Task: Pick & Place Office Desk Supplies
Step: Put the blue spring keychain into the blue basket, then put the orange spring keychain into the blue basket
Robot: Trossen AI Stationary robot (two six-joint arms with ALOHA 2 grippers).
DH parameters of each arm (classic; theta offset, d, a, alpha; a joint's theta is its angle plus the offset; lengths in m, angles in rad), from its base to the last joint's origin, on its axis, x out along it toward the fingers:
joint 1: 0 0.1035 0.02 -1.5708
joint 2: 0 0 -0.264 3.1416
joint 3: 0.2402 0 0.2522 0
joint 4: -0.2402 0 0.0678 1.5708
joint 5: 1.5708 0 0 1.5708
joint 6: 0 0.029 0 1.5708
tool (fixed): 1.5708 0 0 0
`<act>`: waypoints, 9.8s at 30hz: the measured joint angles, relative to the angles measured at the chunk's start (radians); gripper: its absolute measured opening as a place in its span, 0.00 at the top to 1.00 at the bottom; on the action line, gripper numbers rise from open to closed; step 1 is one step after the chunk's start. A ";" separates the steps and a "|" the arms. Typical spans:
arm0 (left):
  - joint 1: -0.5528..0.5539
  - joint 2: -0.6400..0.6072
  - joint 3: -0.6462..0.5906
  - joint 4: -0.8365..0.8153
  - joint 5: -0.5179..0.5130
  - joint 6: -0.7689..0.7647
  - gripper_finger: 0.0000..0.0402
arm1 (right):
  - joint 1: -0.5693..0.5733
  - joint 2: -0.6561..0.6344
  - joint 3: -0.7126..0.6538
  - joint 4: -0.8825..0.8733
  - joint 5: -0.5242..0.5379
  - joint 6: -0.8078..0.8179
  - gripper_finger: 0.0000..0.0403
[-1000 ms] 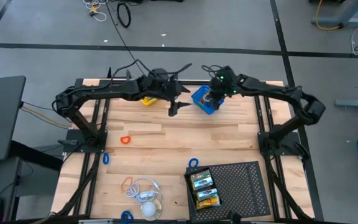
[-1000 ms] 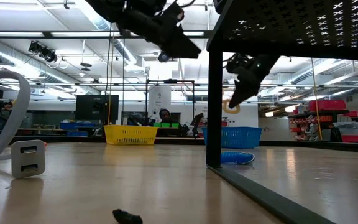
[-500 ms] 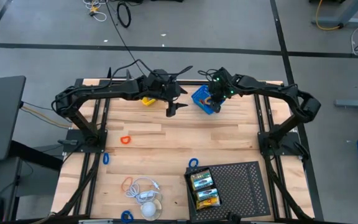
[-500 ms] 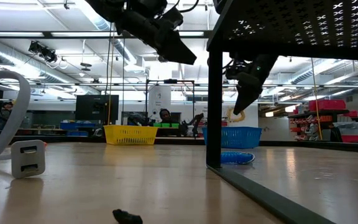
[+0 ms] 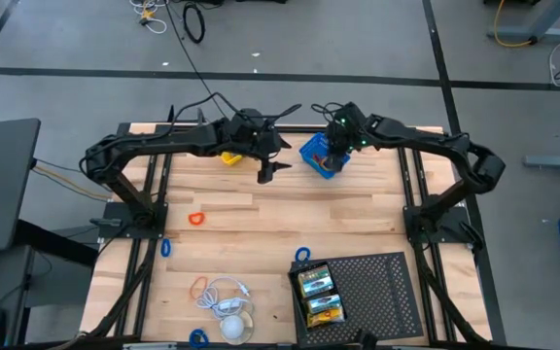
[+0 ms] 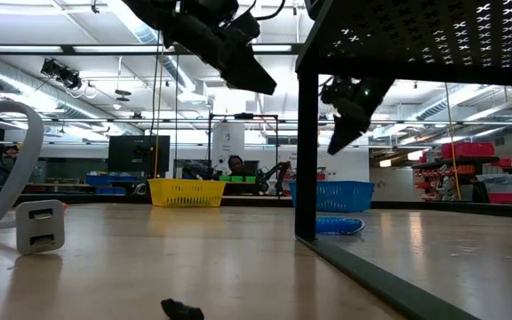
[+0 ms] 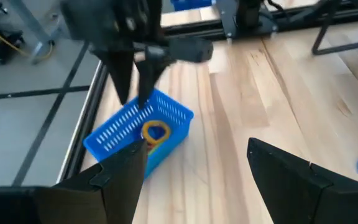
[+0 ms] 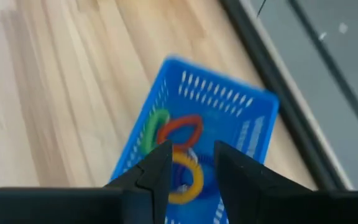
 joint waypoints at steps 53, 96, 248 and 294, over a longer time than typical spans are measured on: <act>-0.373 0.534 0.091 0.034 0.115 -0.317 0.38 | 0.743 -0.548 -0.001 0.251 0.381 -0.056 0.68; -0.409 0.640 0.244 -0.068 -0.158 -0.230 0.78 | 0.743 -0.548 -0.002 0.286 0.423 -0.100 0.68; 0.243 -0.055 0.103 -0.081 0.415 -0.008 0.53 | -0.044 -0.228 -0.366 0.564 -0.198 0.156 0.94; 0.227 -0.608 -0.744 0.467 0.214 -0.255 0.54 | 0.041 0.036 0.014 0.042 -0.005 0.062 0.55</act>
